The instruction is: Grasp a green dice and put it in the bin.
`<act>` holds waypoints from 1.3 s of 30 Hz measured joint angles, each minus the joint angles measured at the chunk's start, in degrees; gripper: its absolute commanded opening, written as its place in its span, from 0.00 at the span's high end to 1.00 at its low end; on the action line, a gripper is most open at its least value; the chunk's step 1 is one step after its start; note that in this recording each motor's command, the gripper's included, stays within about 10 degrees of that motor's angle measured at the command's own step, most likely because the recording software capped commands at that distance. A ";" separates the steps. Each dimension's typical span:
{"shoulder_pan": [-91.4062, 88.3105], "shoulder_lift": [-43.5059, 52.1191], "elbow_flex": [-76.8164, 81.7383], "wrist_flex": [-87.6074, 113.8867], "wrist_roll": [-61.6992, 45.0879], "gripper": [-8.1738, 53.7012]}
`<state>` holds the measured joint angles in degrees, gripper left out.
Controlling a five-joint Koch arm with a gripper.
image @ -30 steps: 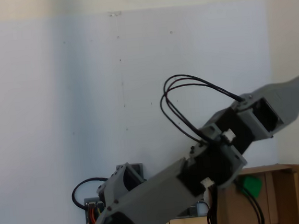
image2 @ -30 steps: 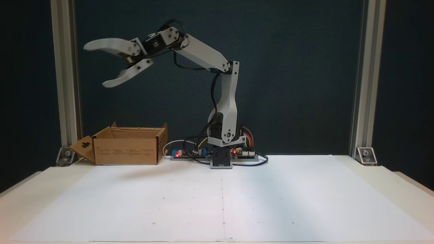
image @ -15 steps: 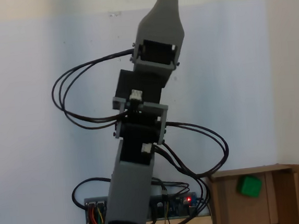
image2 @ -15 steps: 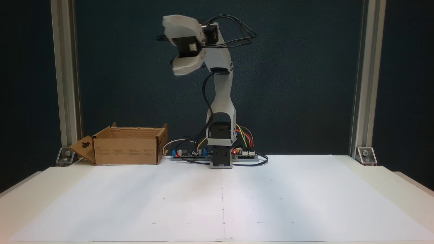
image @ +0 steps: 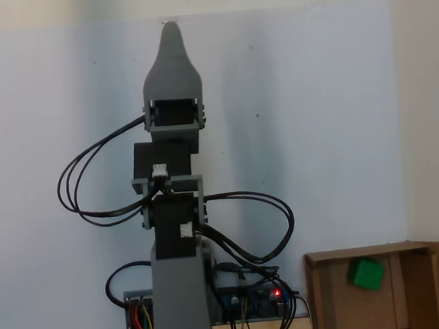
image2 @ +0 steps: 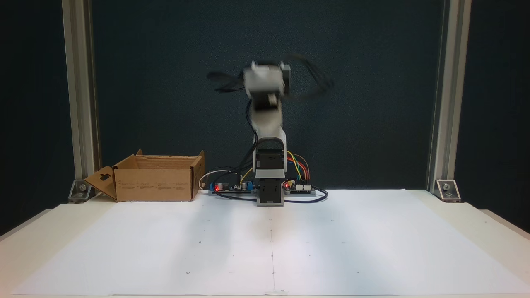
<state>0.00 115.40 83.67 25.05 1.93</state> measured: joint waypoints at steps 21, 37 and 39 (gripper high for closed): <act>0.62 12.74 24.17 -31.64 -0.09 0.15; -0.09 13.97 41.04 -48.43 -0.09 0.14; 0.00 13.97 45.70 -48.34 -0.09 0.14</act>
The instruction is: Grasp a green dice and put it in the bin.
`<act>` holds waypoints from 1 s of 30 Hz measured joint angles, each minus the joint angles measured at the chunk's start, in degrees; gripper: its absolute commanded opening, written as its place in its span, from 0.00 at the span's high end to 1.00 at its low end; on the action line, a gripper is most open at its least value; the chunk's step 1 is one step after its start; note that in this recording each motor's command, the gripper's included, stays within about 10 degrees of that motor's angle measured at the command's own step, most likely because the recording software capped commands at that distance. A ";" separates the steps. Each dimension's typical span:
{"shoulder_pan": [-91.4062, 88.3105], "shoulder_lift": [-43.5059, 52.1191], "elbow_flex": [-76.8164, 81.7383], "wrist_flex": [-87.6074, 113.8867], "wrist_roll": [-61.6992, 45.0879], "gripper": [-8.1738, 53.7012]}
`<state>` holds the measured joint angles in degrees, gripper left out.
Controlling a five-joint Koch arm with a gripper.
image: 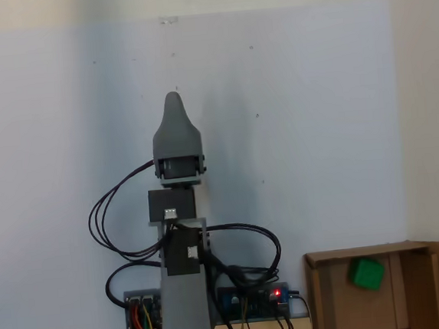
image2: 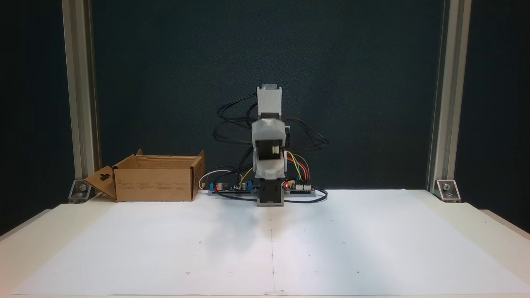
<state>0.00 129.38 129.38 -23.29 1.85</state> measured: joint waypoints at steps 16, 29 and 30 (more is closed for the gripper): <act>0.18 0.00 3.16 -6.77 0.00 0.15; 0.18 0.00 4.39 -6.77 0.00 0.15; 0.18 0.00 4.57 -6.77 0.00 0.15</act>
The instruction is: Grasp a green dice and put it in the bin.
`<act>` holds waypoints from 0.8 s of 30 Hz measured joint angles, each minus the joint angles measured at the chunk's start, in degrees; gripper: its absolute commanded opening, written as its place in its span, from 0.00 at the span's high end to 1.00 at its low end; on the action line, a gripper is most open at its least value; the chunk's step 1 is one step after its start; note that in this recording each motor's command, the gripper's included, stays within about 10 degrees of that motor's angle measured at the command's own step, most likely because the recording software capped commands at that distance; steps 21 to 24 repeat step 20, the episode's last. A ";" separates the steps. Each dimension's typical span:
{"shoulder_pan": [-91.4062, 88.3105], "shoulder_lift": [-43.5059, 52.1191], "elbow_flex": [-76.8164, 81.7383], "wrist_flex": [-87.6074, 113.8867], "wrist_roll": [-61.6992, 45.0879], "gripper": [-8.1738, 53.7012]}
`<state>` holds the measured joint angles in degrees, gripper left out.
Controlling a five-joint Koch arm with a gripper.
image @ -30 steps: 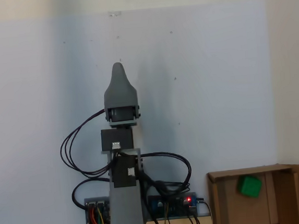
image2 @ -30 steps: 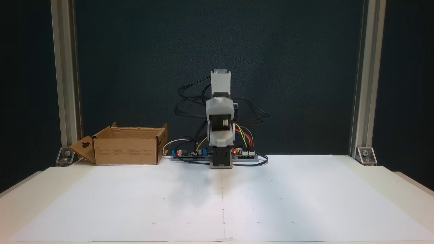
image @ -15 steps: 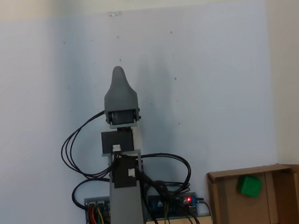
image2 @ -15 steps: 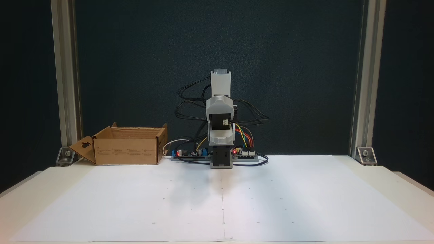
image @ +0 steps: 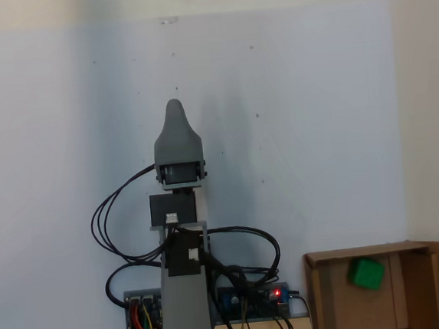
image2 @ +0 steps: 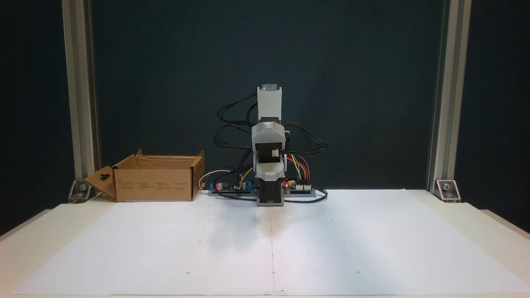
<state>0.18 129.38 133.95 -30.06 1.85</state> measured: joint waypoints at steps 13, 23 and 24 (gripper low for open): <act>-0.53 0.00 1.67 0.00 0.00 0.15; -0.18 0.00 2.55 0.00 0.00 0.15; -0.18 0.00 2.55 0.00 0.00 0.15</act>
